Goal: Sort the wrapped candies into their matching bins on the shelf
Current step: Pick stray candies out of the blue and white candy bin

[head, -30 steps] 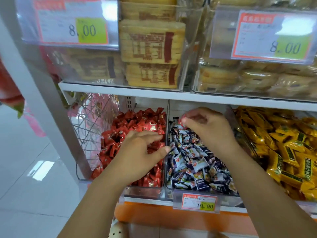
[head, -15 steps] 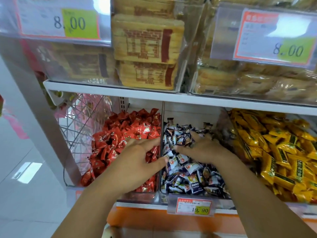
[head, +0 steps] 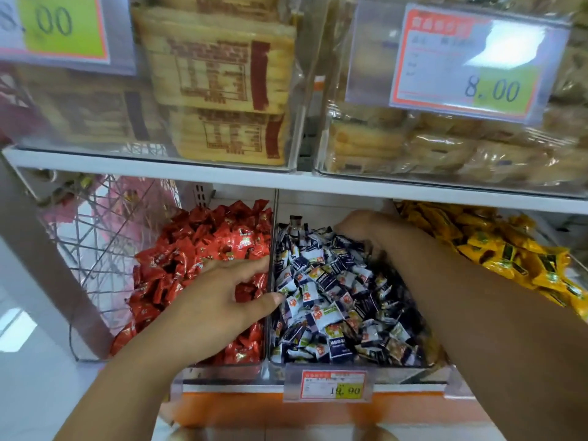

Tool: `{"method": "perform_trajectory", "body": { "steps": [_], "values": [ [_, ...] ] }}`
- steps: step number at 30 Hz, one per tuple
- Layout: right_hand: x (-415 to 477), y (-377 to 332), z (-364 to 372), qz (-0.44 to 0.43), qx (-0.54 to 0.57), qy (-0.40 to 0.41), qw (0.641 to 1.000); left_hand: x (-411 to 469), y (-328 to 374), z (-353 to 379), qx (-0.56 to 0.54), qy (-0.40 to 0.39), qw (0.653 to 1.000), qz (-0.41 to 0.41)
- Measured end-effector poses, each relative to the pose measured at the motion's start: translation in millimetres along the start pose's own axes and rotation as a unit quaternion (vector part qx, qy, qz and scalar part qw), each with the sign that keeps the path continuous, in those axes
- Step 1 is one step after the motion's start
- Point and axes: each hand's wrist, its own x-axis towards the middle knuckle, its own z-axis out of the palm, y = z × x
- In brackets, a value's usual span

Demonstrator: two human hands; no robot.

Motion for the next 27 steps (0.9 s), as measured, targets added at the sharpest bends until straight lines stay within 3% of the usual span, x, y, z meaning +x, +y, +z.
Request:
{"method": "perform_trajectory", "body": {
  "steps": [2, 5, 18, 23, 27],
  "values": [
    [14.8, -7.6, 7.0, 0.013, -0.050, -0.059, 0.997, -0.5, -0.6, 0.5, 0.002, -0.005, 1.000, 0.002],
    [32.4, -5.2, 18.0, 0.023, -0.102, -0.038, 0.994, -0.6, -4.1, 2.2, -0.004, -0.006, 1.000, 0.006],
    [43.0, 8.2, 42.0, -0.065, -0.056, -0.055, 0.995, -0.7, -1.7, 3.1, -0.022, 0.007, 1.000, 0.010],
    [26.0, 14.7, 27.4, -0.086, 0.100, 0.011, 0.991, -1.5, -0.9, 1.9, -0.018, 0.006, 1.000, 0.003],
    [-1.5, 5.6, -23.5, -0.052, 0.165, -0.036, 0.984, -0.3, -2.6, 2.5, -0.012, 0.004, 1.000, 0.006]
  ]
}}
